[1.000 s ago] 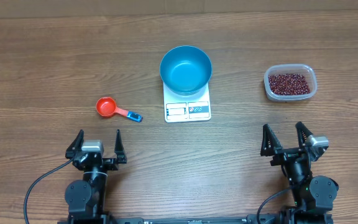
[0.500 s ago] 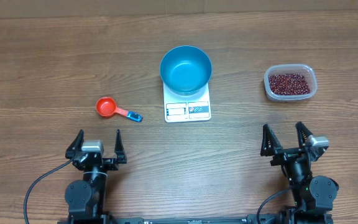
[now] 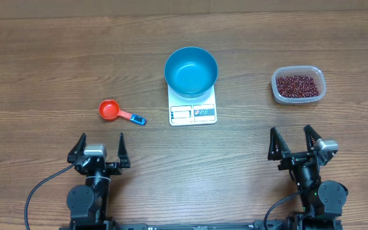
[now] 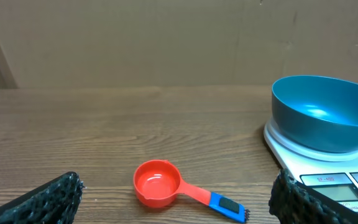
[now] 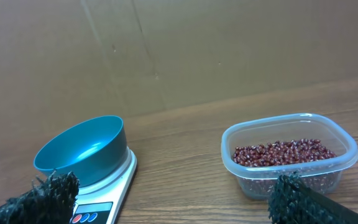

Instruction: Scoop item into bowl and weigh 150g on scale

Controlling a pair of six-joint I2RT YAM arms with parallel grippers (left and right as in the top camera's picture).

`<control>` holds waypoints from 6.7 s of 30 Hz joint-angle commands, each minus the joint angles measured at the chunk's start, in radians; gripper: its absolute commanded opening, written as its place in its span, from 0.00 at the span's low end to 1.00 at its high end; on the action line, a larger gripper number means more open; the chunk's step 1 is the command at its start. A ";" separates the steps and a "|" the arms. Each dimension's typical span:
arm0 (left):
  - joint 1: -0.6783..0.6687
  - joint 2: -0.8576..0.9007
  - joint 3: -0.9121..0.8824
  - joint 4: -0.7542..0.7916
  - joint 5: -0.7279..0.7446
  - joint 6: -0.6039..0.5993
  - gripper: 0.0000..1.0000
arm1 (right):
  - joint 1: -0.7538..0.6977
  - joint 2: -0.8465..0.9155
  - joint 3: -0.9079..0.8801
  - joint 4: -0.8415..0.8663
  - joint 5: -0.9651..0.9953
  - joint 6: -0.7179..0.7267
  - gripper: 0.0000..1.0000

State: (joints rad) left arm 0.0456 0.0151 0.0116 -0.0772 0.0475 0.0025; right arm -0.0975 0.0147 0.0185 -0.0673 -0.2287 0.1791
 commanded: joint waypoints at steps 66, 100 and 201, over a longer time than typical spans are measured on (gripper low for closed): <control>0.000 -0.011 -0.007 0.002 -0.006 0.013 1.00 | 0.004 -0.012 -0.011 0.010 0.007 0.000 1.00; 0.000 -0.011 -0.007 0.002 -0.006 0.013 1.00 | 0.004 -0.011 -0.011 0.010 0.007 0.000 1.00; 0.000 1.705 1.246 -0.957 -0.212 -1.107 0.94 | 0.004 -0.011 -0.011 0.010 0.007 0.000 1.00</control>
State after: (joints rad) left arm 0.0456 1.6787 1.2491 -1.0500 -0.1322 -1.0702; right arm -0.0975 0.0147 0.0185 -0.0643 -0.2287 0.1795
